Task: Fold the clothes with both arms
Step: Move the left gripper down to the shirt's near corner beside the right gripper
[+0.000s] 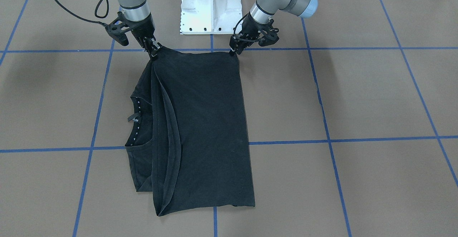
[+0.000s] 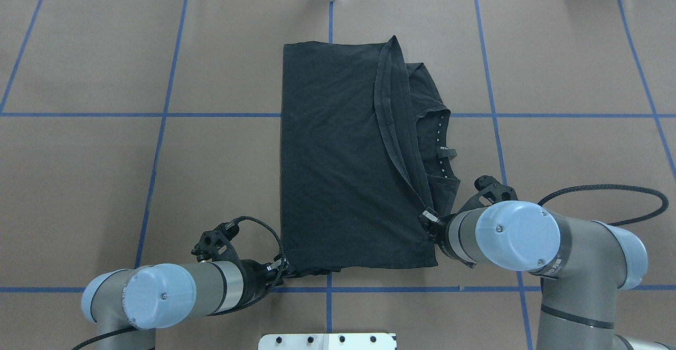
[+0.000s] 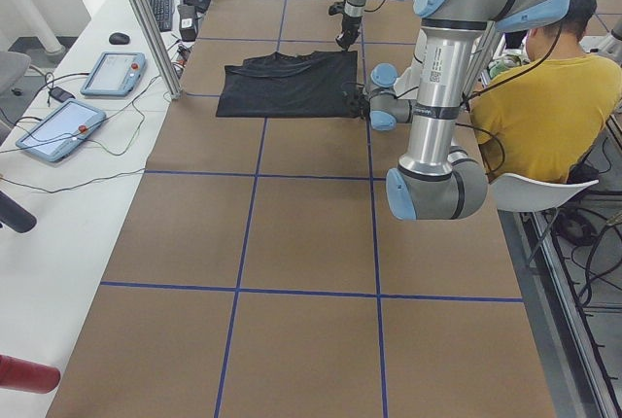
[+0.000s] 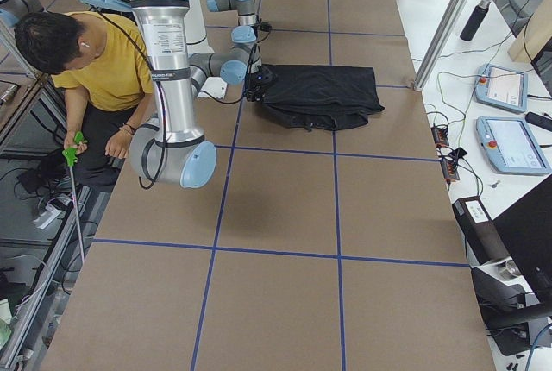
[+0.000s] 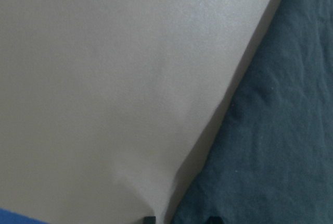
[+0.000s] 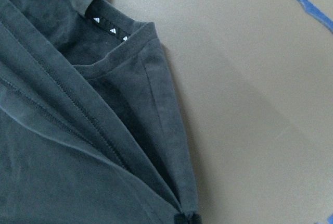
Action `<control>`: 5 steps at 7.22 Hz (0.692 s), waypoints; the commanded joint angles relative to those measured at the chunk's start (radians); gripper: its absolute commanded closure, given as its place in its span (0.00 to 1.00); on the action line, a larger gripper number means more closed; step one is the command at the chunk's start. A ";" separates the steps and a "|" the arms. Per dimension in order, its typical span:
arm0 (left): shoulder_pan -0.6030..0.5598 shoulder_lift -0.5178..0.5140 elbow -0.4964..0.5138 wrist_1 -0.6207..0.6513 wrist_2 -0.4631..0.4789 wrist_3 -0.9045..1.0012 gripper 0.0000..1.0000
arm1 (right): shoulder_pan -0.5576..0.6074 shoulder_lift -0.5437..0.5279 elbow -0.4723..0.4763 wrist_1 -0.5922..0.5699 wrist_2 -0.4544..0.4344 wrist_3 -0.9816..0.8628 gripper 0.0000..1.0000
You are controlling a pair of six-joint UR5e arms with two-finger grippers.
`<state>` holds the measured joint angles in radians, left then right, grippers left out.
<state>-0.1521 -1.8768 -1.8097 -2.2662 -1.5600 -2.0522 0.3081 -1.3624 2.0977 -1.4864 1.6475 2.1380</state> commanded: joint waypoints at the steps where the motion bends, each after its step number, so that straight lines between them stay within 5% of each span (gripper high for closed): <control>1: -0.001 -0.002 0.000 0.001 0.001 0.000 1.00 | 0.000 -0.006 0.001 0.000 -0.002 -0.001 1.00; 5: -0.014 0.001 -0.066 0.028 0.000 0.003 1.00 | 0.000 -0.007 0.001 0.000 -0.002 -0.003 1.00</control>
<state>-0.1614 -1.8785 -1.8398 -2.2592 -1.5588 -2.0501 0.3081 -1.3695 2.0967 -1.4863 1.6460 2.1354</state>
